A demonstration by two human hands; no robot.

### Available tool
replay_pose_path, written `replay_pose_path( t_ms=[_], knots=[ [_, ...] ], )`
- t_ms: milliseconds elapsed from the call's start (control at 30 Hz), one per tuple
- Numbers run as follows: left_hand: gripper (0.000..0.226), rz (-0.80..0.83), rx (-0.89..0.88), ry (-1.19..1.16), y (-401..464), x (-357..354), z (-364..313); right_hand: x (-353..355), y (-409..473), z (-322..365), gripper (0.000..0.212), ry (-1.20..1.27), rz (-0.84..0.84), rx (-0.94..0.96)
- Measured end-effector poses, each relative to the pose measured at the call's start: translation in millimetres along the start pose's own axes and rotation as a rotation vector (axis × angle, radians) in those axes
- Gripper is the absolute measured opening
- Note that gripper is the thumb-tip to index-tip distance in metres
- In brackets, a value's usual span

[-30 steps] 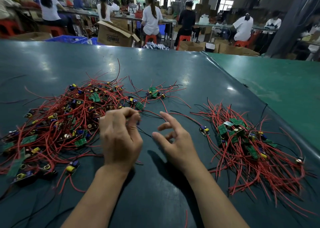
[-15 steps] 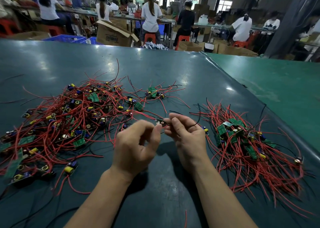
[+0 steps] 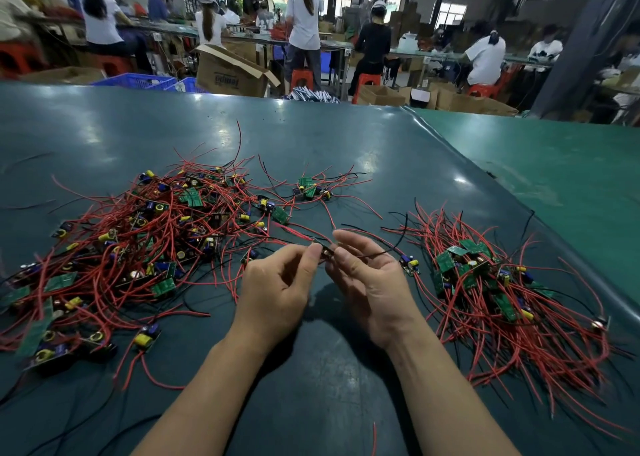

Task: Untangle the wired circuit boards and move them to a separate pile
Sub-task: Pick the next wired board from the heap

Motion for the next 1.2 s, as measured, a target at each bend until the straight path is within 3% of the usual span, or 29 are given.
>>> replay_pose_path(
  t_ms=[233,467,600,800,1000,1133,1200],
  knots=[
    [0.017,-0.054,0.064,-0.071,1.0,3.8,3.7,-7.2,-4.8,-6.5,0.03,-0.055,0.1,-0.098],
    [0.031,-0.129,-0.017,-0.176,2.6,8.8,-0.9,-6.8,-2.2,-7.2,0.026,-0.054,0.088,-0.08],
    [0.036,-0.132,0.058,-0.244,4.7,8.8,2.9,-8.6,-3.6,-11.1,0.026,-0.017,0.096,-0.154],
    [0.017,-0.058,0.185,-0.315,5.3,1.1,9.7,-8.7,-5.2,-12.8,0.033,0.016,0.082,-0.186],
    [0.004,0.011,0.235,-0.411,6.9,-4.0,10.7,-7.3,-7.9,-9.2,0.007,-0.022,0.075,-0.195],
    [0.013,0.025,0.244,-0.449,6.2,-4.7,10.0,-4.6,-6.2,-8.5,0.041,-0.045,0.041,-0.173],
    [0.017,0.072,0.272,-0.498,4.6,-8.6,8.7,-3.8,-5.5,-7.0,0.034,-0.065,0.036,-0.152]
  ],
)
Point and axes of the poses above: each hand's wrist, its own y-axis towards the middle knuckle, its own x-axis out of the back of the hand, z = x × y, the point moved 7 cm from there along y, towards the middle knuckle, and after that the axes turned 4 degrees about -z, right-handed, at the moved point
